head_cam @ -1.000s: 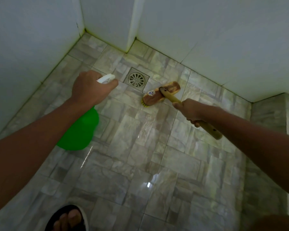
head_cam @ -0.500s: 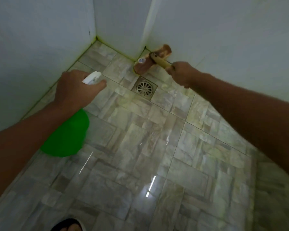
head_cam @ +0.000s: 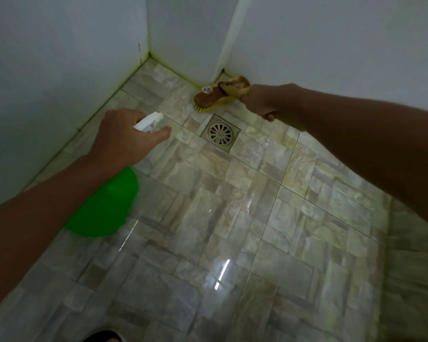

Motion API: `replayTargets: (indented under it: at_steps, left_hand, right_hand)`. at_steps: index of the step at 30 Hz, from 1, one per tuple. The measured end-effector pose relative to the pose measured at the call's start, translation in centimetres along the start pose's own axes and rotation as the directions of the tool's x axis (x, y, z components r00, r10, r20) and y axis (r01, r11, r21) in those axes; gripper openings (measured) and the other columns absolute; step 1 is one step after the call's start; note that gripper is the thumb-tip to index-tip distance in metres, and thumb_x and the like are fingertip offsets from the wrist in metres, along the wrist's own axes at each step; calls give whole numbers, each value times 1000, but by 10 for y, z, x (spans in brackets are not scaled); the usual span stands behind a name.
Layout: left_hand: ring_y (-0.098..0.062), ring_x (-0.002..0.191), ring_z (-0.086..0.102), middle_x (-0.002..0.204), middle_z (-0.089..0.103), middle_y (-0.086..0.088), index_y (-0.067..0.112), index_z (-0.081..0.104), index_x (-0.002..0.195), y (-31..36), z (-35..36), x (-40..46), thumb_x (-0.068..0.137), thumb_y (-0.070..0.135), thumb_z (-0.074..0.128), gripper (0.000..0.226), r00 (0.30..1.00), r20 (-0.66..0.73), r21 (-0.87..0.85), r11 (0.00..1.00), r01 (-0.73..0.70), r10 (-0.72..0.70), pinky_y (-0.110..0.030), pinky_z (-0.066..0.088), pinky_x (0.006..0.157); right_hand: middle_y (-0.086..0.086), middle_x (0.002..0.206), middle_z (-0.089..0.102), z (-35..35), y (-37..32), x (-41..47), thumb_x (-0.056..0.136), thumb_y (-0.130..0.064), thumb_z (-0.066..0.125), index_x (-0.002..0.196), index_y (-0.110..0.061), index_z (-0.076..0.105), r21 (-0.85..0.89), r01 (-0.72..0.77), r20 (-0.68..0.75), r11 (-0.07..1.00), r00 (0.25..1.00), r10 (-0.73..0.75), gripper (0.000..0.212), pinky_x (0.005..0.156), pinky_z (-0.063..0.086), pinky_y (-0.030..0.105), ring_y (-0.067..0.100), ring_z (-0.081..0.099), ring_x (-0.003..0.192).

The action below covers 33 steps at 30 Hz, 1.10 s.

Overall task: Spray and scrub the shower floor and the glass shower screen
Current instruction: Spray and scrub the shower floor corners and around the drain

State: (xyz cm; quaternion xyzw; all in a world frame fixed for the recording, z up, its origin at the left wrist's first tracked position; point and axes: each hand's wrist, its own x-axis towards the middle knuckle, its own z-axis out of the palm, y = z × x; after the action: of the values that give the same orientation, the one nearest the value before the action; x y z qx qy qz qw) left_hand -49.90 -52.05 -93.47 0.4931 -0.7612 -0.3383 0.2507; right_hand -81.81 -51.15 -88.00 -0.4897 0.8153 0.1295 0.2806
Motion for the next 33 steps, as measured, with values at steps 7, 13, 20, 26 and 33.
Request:
replayTargets:
  at_steps: [7, 13, 20, 26, 33]
  left_hand:
    - [-15, 47, 40, 49, 41, 3, 19, 38, 50, -3, -5, 4, 86, 41, 84, 61, 999, -1, 4, 999, 48, -48, -25, 29, 51]
    - [-12, 49, 41, 52, 43, 3, 19, 39, 51, -5, -4, 8, 85, 42, 84, 61, 997, -8, 6, 997, 71, -71, -28, 34, 60]
    - [-21, 56, 46, 53, 41, 2, 18, 34, 53, -7, -10, 10, 76, 59, 76, 63, 996, 15, 58, 995, 86, -87, -32, 37, 62]
    - [-22, 63, 59, 53, 52, -7, 5, 51, 51, -26, -27, -1, 83, 53, 81, 65, 972, -70, 74, 970, 230, -225, -33, 46, 63]
    - [-26, 65, 69, 65, 70, -16, -2, 72, 68, -54, -70, -2, 78, 58, 75, 61, 950, -169, 41, 961, 273, -262, -44, 57, 66]
  right_hand:
    - [20, 66, 55, 15, 7, -39, 107, -15, 24, 83, -22, 42, -67, -51, 100, 996, 993, 57, 30, 50, 49, 33, 23, 49, 39]
    - [23, 78, 54, 1, -25, -8, 102, -7, 28, 111, -4, 46, -4, -36, 34, 999, 999, 36, 21, 48, 45, 36, 25, 51, 47]
    - [19, 74, 49, 43, 3, -55, 108, -27, 26, 109, -24, 35, 43, -29, 113, 999, 993, 24, 9, 44, 43, 30, 20, 45, 44]
    - [20, 65, 54, 53, -1, -53, 105, -47, 25, 79, -3, 42, -2, -70, 58, 998, 996, 70, 54, 39, 45, 29, 24, 49, 36]
    - [22, 75, 55, 29, -36, -63, 107, -34, 29, 96, -4, 45, -57, 27, 36, 998, 999, -25, 35, 44, 48, 33, 26, 52, 46]
